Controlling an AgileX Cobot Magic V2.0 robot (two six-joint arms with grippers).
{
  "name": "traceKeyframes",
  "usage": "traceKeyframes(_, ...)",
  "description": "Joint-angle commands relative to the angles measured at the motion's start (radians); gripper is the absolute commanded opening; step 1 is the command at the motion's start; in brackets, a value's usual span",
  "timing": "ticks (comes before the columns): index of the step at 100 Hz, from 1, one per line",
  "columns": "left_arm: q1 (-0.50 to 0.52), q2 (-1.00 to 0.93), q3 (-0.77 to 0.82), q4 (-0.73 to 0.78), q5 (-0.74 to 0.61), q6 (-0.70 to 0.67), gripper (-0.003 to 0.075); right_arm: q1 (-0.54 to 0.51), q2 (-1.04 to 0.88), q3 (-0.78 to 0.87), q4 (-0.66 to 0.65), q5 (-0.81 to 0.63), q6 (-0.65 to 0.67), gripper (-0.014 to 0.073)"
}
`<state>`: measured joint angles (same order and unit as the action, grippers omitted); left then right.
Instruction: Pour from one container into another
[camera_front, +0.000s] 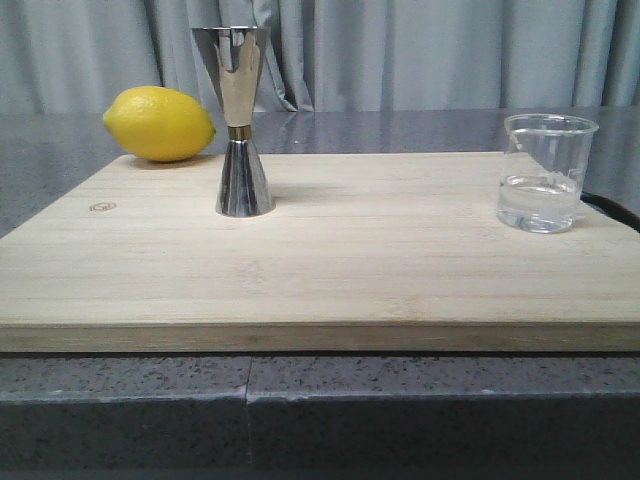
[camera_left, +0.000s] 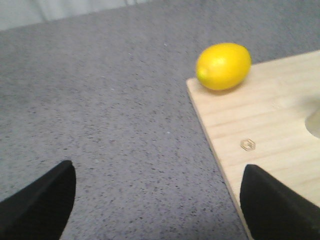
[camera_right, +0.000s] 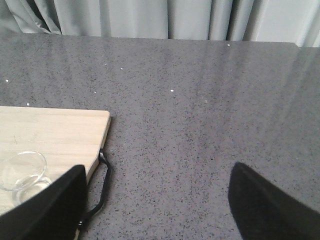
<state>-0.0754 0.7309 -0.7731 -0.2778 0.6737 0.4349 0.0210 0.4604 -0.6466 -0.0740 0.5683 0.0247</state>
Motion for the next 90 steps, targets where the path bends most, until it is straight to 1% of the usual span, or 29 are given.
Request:
traceKeyframes(1,0.000,0.081,-0.040,-0.154,-0.058,0.147,0.0618,-0.006,0.016,-0.038,-0.003,-0.069,-0.010,0.0533)
traceKeyframes(8,0.000,0.141,-0.040,-0.262,-0.074,0.251,0.0618,-0.006,0.016,-0.038,-0.003,-0.069,-0.010,0.0533)
traceKeyframes(19,0.000,0.231,-0.041,-0.485,-0.088,0.500,0.0618,-0.006,0.016,-0.038,-0.003,-0.069,-0.010,0.0533)
traceKeyframes(20,0.000,0.236,-0.041,-0.513,-0.088,0.500,0.0618,-0.006,0.016,-0.038,-0.003,-0.069,-0.010,0.0533)
traceKeyframes(25,0.000,0.271,-0.041,-0.607,-0.096,0.597,0.0618,-0.006,0.016,-0.038,-0.003,-0.069,-0.010,0.0533)
traceKeyframes(26,0.000,0.280,-0.042,-0.620,-0.093,0.627,0.0618,-0.006,0.016,-0.038,-0.003,-0.069,-0.010,0.0533)
traceKeyframes(27,0.000,0.285,-0.042,-0.646,-0.091,0.627,0.0618,-0.006,0.016,-0.038,-0.003,-0.069,-0.010,0.0533)
traceKeyframes(37,0.000,0.348,-0.042,-0.817,-0.059,0.859,0.0618,-0.006,0.016,-0.038,-0.003,-0.069,-0.010,0.0533)
traceKeyframes(39,0.000,0.362,-0.042,-0.848,-0.051,0.886,0.0618,-0.006,0.016,-0.038,-0.003,-0.069,-0.010,0.0533)
traceKeyframes(48,0.000,0.420,-0.042,-0.962,-0.009,1.028,0.0618,-0.006,0.016,-0.038,-0.003,-0.069,-0.010,0.0533)
traceKeyframes(54,0.000,0.459,-0.042,-1.012,0.028,1.112,0.0618,-0.006,0.016,-0.038,-0.003,-0.069,-0.010,0.0533)
traceKeyframes(70,0.000,0.551,-0.042,-1.150,0.189,1.317,0.0618,-0.006,0.016,-0.038,-0.003,-0.069,-0.010,0.0533)
traceKeyframes(90,0.000,0.648,-0.042,-1.298,0.373,1.517,0.0618,-0.006,0.016,-0.038,-0.003,-0.069,-0.010,0.0533)
